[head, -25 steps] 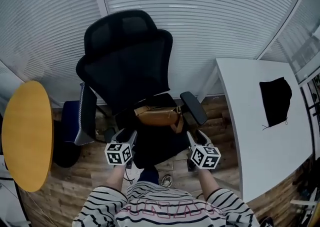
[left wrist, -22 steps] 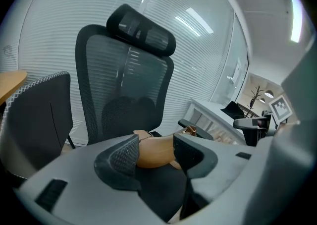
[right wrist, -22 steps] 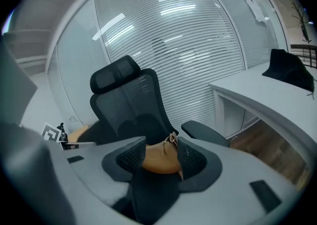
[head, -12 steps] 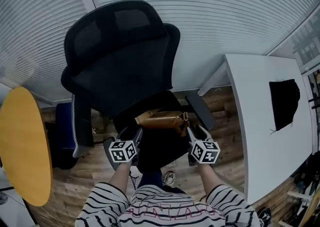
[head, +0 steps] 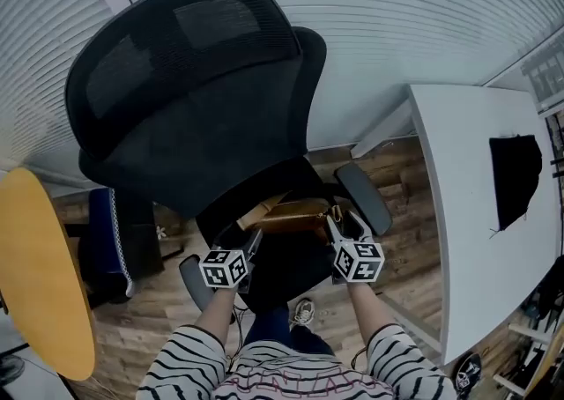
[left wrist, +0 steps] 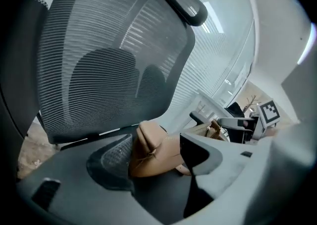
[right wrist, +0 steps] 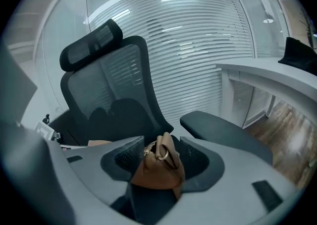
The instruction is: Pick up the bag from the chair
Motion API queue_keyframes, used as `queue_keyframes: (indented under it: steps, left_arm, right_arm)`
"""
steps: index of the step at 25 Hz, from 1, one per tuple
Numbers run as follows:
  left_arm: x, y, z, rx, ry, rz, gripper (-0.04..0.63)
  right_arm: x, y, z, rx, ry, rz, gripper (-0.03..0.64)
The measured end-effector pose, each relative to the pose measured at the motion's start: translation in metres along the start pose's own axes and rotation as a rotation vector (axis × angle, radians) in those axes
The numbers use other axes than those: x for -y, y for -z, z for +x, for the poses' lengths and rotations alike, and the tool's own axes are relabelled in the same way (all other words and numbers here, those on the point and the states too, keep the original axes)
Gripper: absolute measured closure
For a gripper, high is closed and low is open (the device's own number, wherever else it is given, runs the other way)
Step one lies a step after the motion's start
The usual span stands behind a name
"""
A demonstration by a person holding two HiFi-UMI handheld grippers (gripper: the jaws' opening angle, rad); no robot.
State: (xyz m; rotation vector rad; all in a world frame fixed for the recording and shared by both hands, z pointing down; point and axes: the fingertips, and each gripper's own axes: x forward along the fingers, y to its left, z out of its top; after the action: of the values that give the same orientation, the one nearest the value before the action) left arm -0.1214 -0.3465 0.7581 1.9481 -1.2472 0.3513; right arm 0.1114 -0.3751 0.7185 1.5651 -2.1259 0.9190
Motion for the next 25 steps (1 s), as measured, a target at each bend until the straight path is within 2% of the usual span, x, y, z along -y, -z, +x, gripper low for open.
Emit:
queue_keyframes:
  steps: [3,9,13,18,25]
  left_arm:
    - [-0.002,0.009,0.011,-0.029,0.011,0.027,0.316]
    - [-0.01,0.014,0.029,-0.038,0.011,0.016,0.318]
    - [-0.015,0.013,0.034,-0.004,-0.003,-0.012,0.318]
    - [-0.014,0.01,0.036,0.019,-0.015,-0.016,0.358]
    - [0.001,0.01,0.031,-0.004,-0.004,0.009,0.408]
  right_arm:
    - [0.004,0.008,0.015,-0.019,0.003,0.003,0.397]
    - [0.009,0.014,0.029,-0.006,-0.009,0.008,0.397]
    - [0.01,0.016,0.031,0.026,-0.03,0.022,0.4]
    - [0.009,0.016,0.032,0.012,-0.022,-0.02,0.445]
    - [0.017,0.022,0.021,-0.021,0.037,-0.039,0.496]
